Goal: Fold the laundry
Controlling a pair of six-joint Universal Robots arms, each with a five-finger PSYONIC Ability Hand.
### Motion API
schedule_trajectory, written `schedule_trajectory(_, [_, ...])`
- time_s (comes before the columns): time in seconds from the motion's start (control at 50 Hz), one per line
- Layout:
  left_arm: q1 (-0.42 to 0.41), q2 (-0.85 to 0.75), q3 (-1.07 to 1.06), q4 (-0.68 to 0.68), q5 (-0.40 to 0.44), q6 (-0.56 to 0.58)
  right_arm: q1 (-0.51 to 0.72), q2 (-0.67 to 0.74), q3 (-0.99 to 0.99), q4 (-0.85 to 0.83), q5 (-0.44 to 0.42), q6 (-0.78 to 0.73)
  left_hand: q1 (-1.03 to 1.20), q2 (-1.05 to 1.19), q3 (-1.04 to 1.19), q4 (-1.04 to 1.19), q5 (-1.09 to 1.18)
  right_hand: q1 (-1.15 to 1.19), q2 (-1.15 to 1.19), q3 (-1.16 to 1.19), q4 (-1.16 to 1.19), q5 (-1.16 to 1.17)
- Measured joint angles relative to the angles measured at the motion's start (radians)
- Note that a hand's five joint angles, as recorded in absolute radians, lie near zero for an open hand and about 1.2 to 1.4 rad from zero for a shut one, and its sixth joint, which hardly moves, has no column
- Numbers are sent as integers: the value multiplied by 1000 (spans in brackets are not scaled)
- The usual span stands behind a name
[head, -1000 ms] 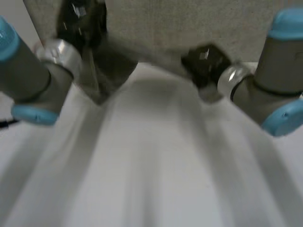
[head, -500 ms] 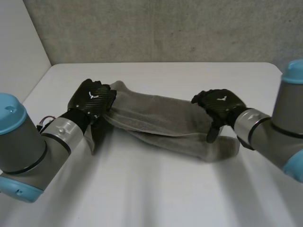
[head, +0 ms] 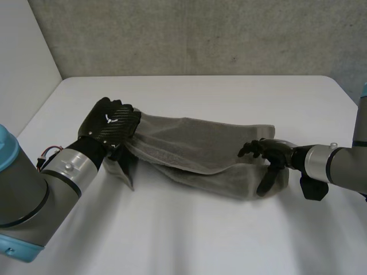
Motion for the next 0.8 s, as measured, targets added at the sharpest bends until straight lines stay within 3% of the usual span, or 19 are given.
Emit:
schedule_trajectory(0.12, [3, 13, -1, 0, 1, 0, -4, 8, -4, -71, 103, -15, 0, 0, 0, 0, 0, 19, 17, 15, 13, 16])
schedule_trajectory(0.24, [7, 20, -7, 3, 1, 0, -13, 21, -3, -99, 164, -66, 0, 0, 0, 0, 0, 159, 163, 172, 171, 165])
schedule_trajectory(0.58, [9, 20, -12, 9, 4, 0, -11, 52, -6, -88, 168, -102, 0, 0, 0, 0, 0, 422, 421, 430, 424, 413])
schedule_trajectory(0.66, [11, 19, -12, 10, 4, 0, -8, 45, -2, -81, 162, -95, 0, 0, 0, 0, 0, 667, 670, 658, 660, 648])
schedule_trajectory(0.72, [13, 17, -12, 13, 4, 0, -7, 37, 0, -67, 157, -91, 0, 0, 0, 0, 0, 975, 977, 959, 965, 962])
schedule_trajectory(0.8, [15, 5, -12, 34, 2, 3, -19, 12, 5, -44, 142, -86, 0, 0, 0, 0, 0, 1026, 1030, 1039, 1045, 1032])
